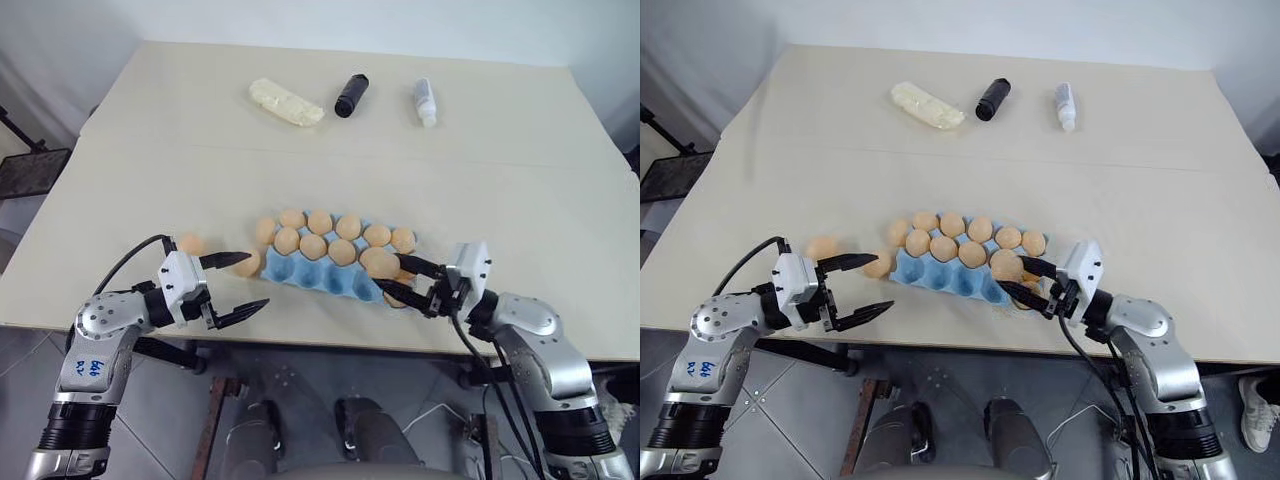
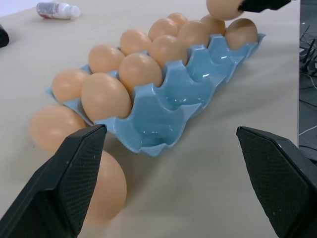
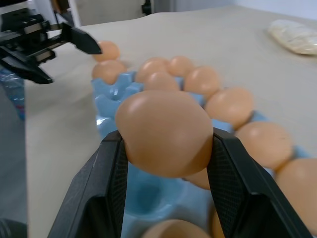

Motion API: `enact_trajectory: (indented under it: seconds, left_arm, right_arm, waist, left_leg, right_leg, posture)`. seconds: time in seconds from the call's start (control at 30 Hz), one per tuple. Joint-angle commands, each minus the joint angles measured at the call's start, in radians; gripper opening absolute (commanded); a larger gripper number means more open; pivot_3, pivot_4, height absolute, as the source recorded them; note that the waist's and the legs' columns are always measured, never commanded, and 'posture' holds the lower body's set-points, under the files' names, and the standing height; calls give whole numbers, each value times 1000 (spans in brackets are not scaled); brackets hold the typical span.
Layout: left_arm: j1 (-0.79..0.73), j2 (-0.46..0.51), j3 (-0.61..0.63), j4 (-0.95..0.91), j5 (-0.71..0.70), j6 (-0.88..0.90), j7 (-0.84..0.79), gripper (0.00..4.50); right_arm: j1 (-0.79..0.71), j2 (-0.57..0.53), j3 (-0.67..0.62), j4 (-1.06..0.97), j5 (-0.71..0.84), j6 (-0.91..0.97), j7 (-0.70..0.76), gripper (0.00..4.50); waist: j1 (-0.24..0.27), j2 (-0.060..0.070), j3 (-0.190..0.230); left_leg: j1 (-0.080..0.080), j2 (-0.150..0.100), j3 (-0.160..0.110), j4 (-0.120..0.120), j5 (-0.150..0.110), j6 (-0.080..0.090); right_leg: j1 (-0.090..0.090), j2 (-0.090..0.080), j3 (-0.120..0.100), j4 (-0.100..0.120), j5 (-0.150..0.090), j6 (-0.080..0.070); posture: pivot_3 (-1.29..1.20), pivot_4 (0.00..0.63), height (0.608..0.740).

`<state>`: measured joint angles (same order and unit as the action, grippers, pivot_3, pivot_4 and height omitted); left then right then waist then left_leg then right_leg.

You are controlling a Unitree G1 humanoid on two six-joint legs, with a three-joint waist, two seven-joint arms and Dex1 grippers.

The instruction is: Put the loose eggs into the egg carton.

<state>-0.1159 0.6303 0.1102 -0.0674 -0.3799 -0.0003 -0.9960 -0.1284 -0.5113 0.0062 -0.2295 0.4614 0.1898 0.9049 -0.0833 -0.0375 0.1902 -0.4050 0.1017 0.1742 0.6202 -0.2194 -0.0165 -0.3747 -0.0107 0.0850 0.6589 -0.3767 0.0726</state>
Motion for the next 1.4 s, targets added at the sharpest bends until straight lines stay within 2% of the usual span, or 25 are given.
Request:
enact_trajectory:
  seconds: [0.03,0.13,0.27,0.3,0.5,0.63,0.77,1.0,1.3,1.4]
  left_arm:
    - [9,11,29,-30,-5,-10,11,4500]
    - [27,13,37,-40,-7,-9,15,4500]
    - [43,18,52,-46,-10,-8,27,4500]
    - [47,18,68,-47,-19,-3,37,4500]
    - [108,31,209,-47,-55,43,112,4500]
    - [204,40,289,-62,-82,89,124,4500]
    - [259,31,315,-76,-65,79,142,4500]
    - [167,-15,228,-94,-50,87,198,4500]
    - [-35,-95,62,48,25,63,212,4500]
    - [-74,-103,29,102,64,47,215,4500]
  right_arm:
    - [-10,5,17,-48,7,9,3,1978]
    - [-16,4,26,-64,12,26,-8,2844]
    - [-17,-27,-6,-70,18,40,2,4282]
    - [-14,-42,-24,-74,29,45,11,4478]
    - [39,-145,-108,-73,53,10,105,4478]
    - [38,-159,-138,-50,54,-46,151,4478]
    - [31,-163,-142,-35,74,-33,184,4478]
    - [27,-142,-117,-1,18,-84,184,4478]
    - [51,-142,-121,-13,7,-110,177,4478]
    - [67,-143,-128,-23,6,-121,173,4478]
  waist:
    - [-1,0,0]
    - [-2,0,0]
    - [-1,0,0]
    - [-1,0,0]
    - [-1,0,0]
    - [-9,0,0]
    - [-4,0,0]
    - [1,-1,0]
    - [0,-1,0]
    - [-1,-1,0]
  left_leg:
    - [0,0,0,0,0,0]
    - [0,0,0,0,0,0]
    - [0,0,0,0,-1,-1]
    - [0,0,0,0,-1,-1]
    - [0,0,0,-1,-3,5]
    - [1,1,0,-1,-3,5]
    - [1,1,0,-1,-4,4]
    - [0,-2,-1,-1,-6,2]
    - [0,-1,-1,-2,-3,5]
    - [0,0,0,-1,0,0]
  right_leg:
    - [0,0,0,0,0,0]
    - [0,0,0,0,0,0]
    - [0,0,0,0,0,0]
    - [0,0,0,0,0,0]
    - [0,0,0,-1,0,0]
    - [0,0,0,-1,0,-1]
    - [0,0,0,-1,0,-1]
    - [2,-4,-2,-2,0,-1]
    - [1,0,-1,-3,0,-1]
    - [1,1,-1,-2,0,-1]
  posture:
    - [0,150,740]
    - [0,150,740]
    - [0,150,740]
    - [0,150,740]
    - [0,150,740]
    - [0,150,740]
    - [0,150,740]
    - [0,150,740]
    - [0,150,740]
    - [0,150,740]
